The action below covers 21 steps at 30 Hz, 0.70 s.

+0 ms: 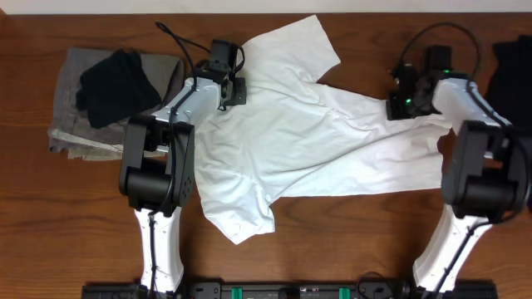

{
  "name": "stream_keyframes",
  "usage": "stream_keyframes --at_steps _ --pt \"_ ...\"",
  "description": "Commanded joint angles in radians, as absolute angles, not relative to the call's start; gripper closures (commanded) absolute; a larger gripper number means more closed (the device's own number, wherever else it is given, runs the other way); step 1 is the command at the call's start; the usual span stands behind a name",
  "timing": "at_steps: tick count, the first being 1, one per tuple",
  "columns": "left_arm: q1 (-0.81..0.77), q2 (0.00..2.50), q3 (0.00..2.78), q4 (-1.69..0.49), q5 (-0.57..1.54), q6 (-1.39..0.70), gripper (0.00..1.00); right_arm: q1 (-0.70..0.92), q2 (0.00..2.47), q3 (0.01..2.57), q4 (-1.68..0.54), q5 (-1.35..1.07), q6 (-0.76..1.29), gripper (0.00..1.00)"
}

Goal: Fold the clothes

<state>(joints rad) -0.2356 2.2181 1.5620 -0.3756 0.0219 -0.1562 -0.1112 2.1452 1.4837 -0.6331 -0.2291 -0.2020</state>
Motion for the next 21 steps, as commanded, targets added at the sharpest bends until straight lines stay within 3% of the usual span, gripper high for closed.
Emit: stream_keyframes --at_steps 1,18,19,21 --pt "-0.225 2.241 1.548 -0.410 0.014 -0.150 0.93 -0.107 2.223 1.475 -0.598 -0.198 -0.200 0.99" --pt "-0.225 2.241 1.548 -0.406 -0.020 -0.130 0.93 -0.159 2.323 1.475 -0.162 0.101 -0.014 0.99" --pt "-0.225 2.241 1.548 -0.403 -0.020 -0.130 0.93 -0.161 2.323 1.475 -0.130 0.100 -0.011 0.98" --pt "-0.225 2.241 1.548 -0.392 -0.020 -0.127 0.93 -0.162 2.323 1.475 -0.070 0.096 -0.012 0.87"
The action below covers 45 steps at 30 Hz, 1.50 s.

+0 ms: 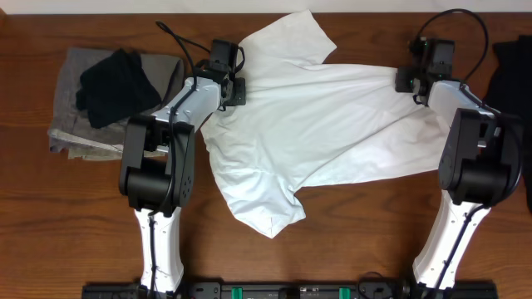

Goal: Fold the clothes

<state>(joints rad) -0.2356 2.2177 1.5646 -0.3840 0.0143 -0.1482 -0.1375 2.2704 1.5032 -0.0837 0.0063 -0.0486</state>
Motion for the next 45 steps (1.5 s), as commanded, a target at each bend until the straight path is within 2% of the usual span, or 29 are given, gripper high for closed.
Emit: stream_keyframes --at_steps 1,2,3,7,10,12,15,17,18,19,21,22,25,28,37,45 --pt "-0.225 2.240 1.548 -0.380 -0.020 -0.123 0.93 -0.160 2.323 1.475 -0.030 0.087 -0.015 0.82" --pt "-0.225 2.239 1.548 -0.363 -0.020 -0.111 0.93 -0.159 2.323 1.476 0.007 0.068 -0.024 0.66" --pt "-0.225 2.236 1.549 -0.353 -0.020 -0.100 0.93 -0.159 2.320 1.477 0.027 0.056 -0.035 0.59" --pt "-0.225 2.187 1.552 -0.307 -0.020 -0.075 0.93 -0.160 2.274 1.507 0.030 0.054 -0.061 0.46" --pt "-0.225 2.112 1.554 -0.301 -0.019 -0.076 0.93 -0.163 2.176 1.536 -0.070 0.056 -0.059 0.28" --pt "-0.226 2.053 1.554 -0.307 -0.018 -0.085 0.93 -0.165 2.084 1.549 -0.175 0.056 -0.036 0.22" --pt "-0.226 1.978 1.554 -0.335 -0.016 -0.087 0.93 -0.167 1.947 1.555 -0.370 0.056 0.020 0.21" --pt "-0.226 1.941 1.554 -0.366 -0.015 -0.088 0.93 -0.173 1.862 1.555 -0.526 0.056 0.051 0.28" --pt "-0.226 1.927 1.554 -0.390 -0.010 -0.096 0.93 -0.179 1.824 1.555 -0.615 0.056 0.067 0.39" --pt "-0.226 1.921 1.554 -0.413 -0.009 -0.110 0.93 -0.186 1.795 1.555 -0.693 0.056 0.084 0.54" --pt "-0.226 1.919 1.553 -0.463 -0.008 -0.144 0.93 -0.209 1.754 1.555 -0.855 0.060 0.154 0.95" --pt "-0.227 1.927 1.552 -0.483 -0.007 -0.148 0.93 -0.227 1.744 1.554 -0.934 0.060 0.201 0.99" --pt "-0.229 1.952 1.540 -0.489 -0.007 -0.147 0.93 -0.272 1.746 1.524 -1.049 0.056 0.239 0.99" --pt "-0.228 1.993 1.533 -0.459 -0.007 -0.147 0.93 -0.311 1.747 1.430 -1.023 0.052 0.277 0.99" --pt "-0.228 2.102 1.534 -0.374 -0.008 -0.146 0.93 -0.360 1.748 1.083 -0.644 -0.043 0.286 0.99" --pt "-0.228 2.107 1.533 -0.374 -0.008 -0.142 0.93 -0.366 1.748 0.972 -0.457 0.049 0.269 0.99"
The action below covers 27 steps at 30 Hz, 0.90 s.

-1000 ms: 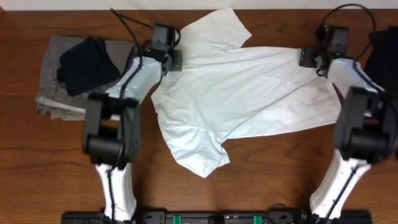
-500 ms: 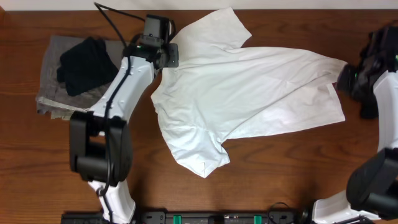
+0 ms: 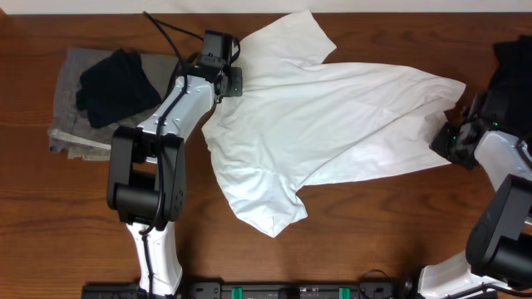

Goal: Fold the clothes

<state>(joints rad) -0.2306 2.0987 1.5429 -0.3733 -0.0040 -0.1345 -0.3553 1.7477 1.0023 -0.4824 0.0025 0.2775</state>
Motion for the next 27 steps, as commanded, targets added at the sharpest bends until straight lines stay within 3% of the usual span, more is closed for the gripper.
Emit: stream_keyframes --at_steps 1,11,19,27 --pt "-0.228 2.107 1.533 -0.376 -0.008 -0.142 0.93 -0.368 1.748 0.957 -0.434 0.049 0.269 0.99" --pt "-0.228 2.107 1.533 -0.376 -0.008 -0.142 0.93 -0.369 1.753 0.834 -0.280 0.009 0.302 0.99" --pt "-0.228 2.107 1.533 -0.389 -0.008 -0.142 0.93 -0.488 1.753 0.828 -0.505 0.268 0.487 0.99" --pt "-0.228 2.107 1.533 -0.395 -0.008 -0.142 0.93 -0.651 1.752 0.828 -0.606 0.219 0.519 0.99"
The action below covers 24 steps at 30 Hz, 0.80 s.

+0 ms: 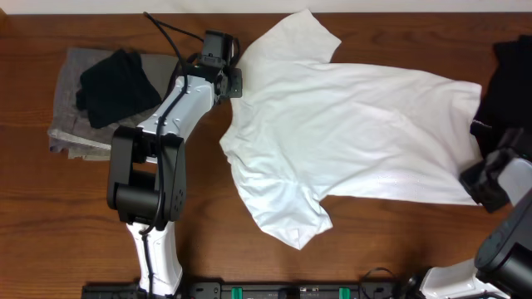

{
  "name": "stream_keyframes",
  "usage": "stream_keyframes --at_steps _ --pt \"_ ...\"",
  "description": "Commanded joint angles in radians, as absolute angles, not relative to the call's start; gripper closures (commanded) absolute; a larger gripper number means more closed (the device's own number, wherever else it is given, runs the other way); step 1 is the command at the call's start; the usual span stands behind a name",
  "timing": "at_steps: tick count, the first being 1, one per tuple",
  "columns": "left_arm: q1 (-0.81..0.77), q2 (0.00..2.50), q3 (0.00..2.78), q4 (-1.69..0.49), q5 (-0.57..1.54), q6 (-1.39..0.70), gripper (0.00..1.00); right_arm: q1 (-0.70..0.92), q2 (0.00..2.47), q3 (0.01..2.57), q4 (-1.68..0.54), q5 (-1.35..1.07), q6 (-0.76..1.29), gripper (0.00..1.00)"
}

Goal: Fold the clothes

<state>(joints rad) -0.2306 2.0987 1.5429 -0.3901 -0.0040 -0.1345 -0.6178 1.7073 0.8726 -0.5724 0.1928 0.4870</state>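
Observation:
A white T-shirt [349,133] lies spread across the middle of the table in the overhead view. One sleeve points to the far edge and the other to the front. My left gripper [236,81] sits at the shirt's far-left edge near the shoulder and seems shut on the cloth, though its fingers are mostly hidden. At the shirt's near-right hem corner, my right gripper [480,178] is pinching the fabric. The hem runs taut along the right side.
A folded grey cloth [71,124] with a black garment [116,83] on top lies at the left. Another black garment [507,83] lies at the right edge, close to the right arm. Bare wooden table [399,241] shows in front of the shirt.
My right gripper has moved further right and toward the front with the hem corner. The shirt's body has shifted right and spread wider. The left gripper has stayed where it was.
First the shirt lay creased, with my left gripper at its shoulder and the right one at the far-right hem. Then the right gripper was further back with the hem. Later it was out at the right edge, and now the shirt lies stretched flat.

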Motion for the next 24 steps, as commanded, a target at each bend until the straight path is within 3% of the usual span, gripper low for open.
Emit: stream_keyframes --at_steps 1,7,15,21,24 --pt "-0.228 2.107 1.533 -0.395 -0.008 -0.142 0.93 -0.655 1.752 0.829 -0.612 0.219 0.519 0.99" --pt "-0.228 2.106 1.534 -0.393 -0.009 -0.121 0.93 -0.653 1.709 0.871 -0.666 0.202 0.513 0.98" --pt "-0.233 1.990 1.534 -0.442 -0.007 -0.138 0.94 -0.648 1.528 1.095 -0.800 -0.113 0.290 0.80" --pt "-0.237 1.846 1.534 -0.492 0.180 -0.178 0.94 -0.560 1.494 1.299 -0.952 -0.139 0.233 0.91" --pt "-0.238 1.814 1.534 -0.551 0.293 -0.198 0.94 -0.482 1.494 1.333 -0.936 -0.138 0.203 0.91"
